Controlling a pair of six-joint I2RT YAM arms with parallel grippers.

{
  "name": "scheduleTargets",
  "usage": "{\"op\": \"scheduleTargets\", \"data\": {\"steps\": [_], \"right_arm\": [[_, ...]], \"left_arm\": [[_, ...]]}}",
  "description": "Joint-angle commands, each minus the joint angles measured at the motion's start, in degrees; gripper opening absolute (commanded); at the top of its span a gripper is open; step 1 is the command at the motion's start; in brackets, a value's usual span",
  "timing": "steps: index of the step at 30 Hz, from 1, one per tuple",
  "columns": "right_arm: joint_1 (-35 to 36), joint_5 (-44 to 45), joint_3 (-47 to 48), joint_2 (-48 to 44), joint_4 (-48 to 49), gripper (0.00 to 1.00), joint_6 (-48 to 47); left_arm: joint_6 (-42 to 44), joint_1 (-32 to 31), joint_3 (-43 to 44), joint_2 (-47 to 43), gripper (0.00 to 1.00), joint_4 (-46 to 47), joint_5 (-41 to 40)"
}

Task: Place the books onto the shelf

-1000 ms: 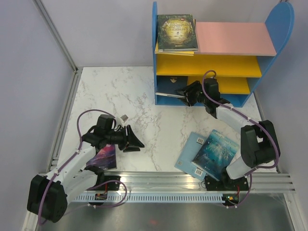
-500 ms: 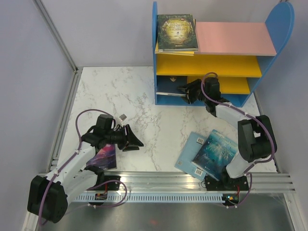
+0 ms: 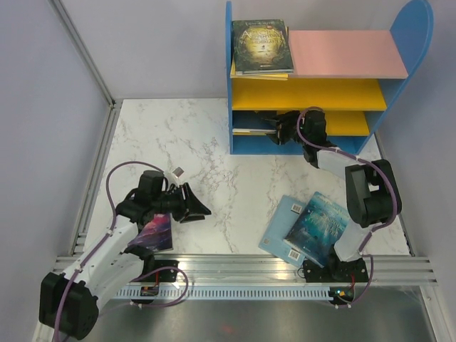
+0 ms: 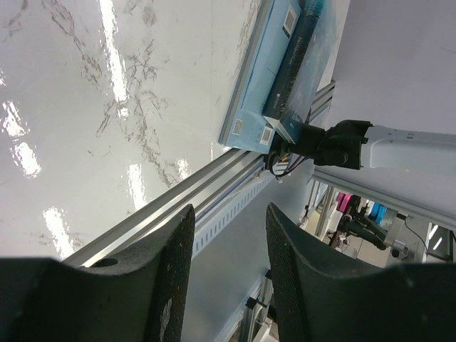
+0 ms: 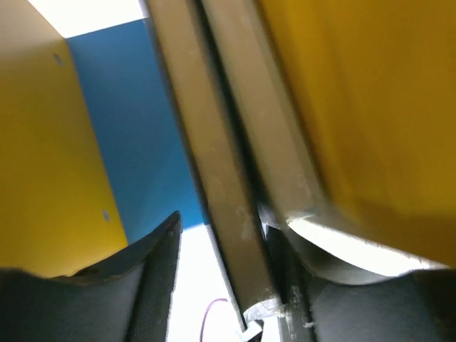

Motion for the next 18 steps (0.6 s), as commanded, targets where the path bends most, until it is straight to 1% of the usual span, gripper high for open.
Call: {"op": "scheduleTargets", "data": {"steps": [1, 2, 4, 5, 8, 9, 15, 18], "right_arm": [[-1.31, -0.01, 3.20, 3.07, 5.87, 0.59, 1.03], [-1.31, -0.28, 2.94, 3.07, 5.87, 0.65, 0.86], [-1.31, -1.42, 2.41, 2.64, 6.57, 0.69, 0.51], [-1.31, -1.77, 1.54, 2.37, 6.84, 0.78, 0.33], [-1.49, -2.65, -0.83, 0.35, 6.40, 0.82, -1.16], [-1.58, -3.00, -1.54, -0.35, 5.96, 0.98, -2.30], [-1.75, -3.97, -6.99, -6.24, 3.24, 0.98, -5.38], [-1.75, -4.41, -8.57, -9.66, -1.49, 0.98, -8.36]], "left_arm": [[-1.47, 0.28, -0.23, -1.55, 0.49, -1.04, -1.53], [-1.47, 0.28, -0.32, -1.55, 0.49, -1.04, -1.62], [-1.38, 0.37, -0.32, -1.64, 0.49, -1.30, -1.53], [-1.38, 0.37, -0.41, -1.55, 0.49, -1.39, -1.44], [-1.20, 0.37, -0.50, -1.64, 0.49, -1.57, -1.53], [-1.12, 0.37, -0.41, -1.55, 0.49, -1.57, -1.53], [0.29, 0.46, 0.55, -0.24, 0.49, -2.45, -1.88], [1.87, 0.55, 2.57, 0.38, 0.48, -4.64, -3.36]]}}
